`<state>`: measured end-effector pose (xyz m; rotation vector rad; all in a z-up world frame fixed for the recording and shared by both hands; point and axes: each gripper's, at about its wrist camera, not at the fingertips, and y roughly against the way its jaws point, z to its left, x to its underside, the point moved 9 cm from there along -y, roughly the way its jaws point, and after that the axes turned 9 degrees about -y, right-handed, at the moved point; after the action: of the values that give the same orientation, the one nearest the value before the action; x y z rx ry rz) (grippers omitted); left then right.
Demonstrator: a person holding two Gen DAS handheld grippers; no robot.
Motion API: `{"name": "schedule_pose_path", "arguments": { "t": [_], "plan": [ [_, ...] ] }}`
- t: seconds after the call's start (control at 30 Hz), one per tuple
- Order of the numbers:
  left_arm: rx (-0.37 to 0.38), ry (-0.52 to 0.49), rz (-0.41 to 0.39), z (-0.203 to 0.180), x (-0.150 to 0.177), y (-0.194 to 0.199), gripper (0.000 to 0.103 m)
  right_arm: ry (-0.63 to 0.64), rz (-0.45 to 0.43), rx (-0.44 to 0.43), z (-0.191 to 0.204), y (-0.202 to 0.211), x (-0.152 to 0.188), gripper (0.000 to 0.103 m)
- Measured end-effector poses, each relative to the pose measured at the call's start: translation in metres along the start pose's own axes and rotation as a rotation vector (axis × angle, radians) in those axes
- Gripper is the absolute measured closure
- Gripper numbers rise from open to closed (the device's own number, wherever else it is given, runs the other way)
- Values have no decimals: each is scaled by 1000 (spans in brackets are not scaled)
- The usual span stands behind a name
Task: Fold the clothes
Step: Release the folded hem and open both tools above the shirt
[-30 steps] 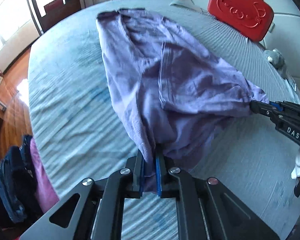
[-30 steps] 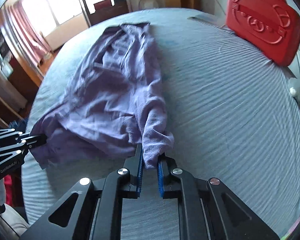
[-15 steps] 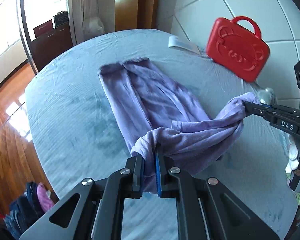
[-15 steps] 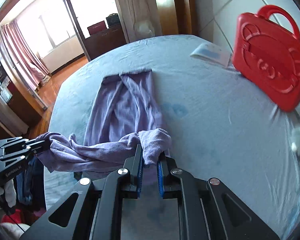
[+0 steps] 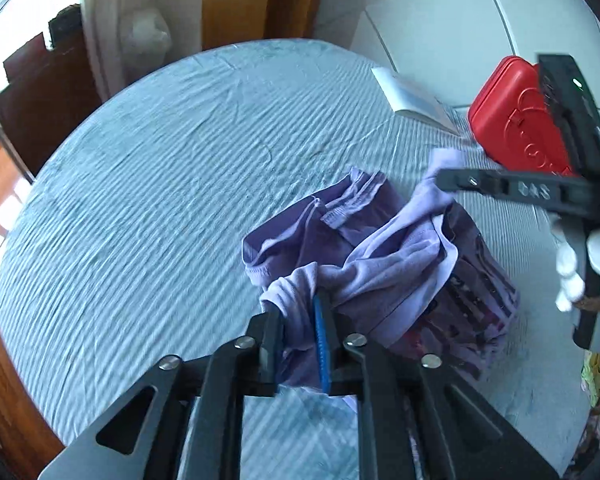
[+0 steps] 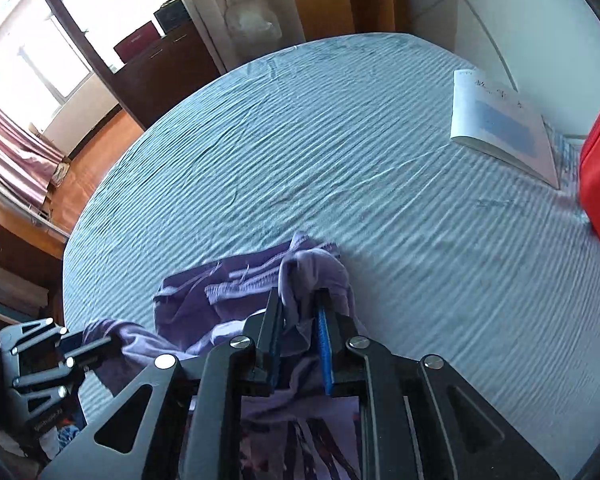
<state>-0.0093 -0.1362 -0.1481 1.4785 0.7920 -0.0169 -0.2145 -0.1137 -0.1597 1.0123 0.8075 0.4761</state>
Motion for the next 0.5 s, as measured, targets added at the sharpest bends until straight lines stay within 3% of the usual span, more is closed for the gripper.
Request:
{"name": "schedule_pose_path", "arguments": {
  "t": [0.03,0.07,0.1,0.2,0.5],
  "plan": [
    [2,-14,-7,5,-3,-1,34,-27,6,11,-1,-7,-7,76],
    [6,-23,-18,8,-6,2,26,-58,3,15,-3,-6,-10,65],
    [10,-30,-31,11,-8,7,24,-88,1,19,-6,-6,-13,60],
    [21,-60,-61,17,-15,19,24,-101,-28,28,-9,16,-7,59],
    [50,-271,-74,-20,-15,7,24,-250,-43,113,-27,80,131,59]
  ]
}}
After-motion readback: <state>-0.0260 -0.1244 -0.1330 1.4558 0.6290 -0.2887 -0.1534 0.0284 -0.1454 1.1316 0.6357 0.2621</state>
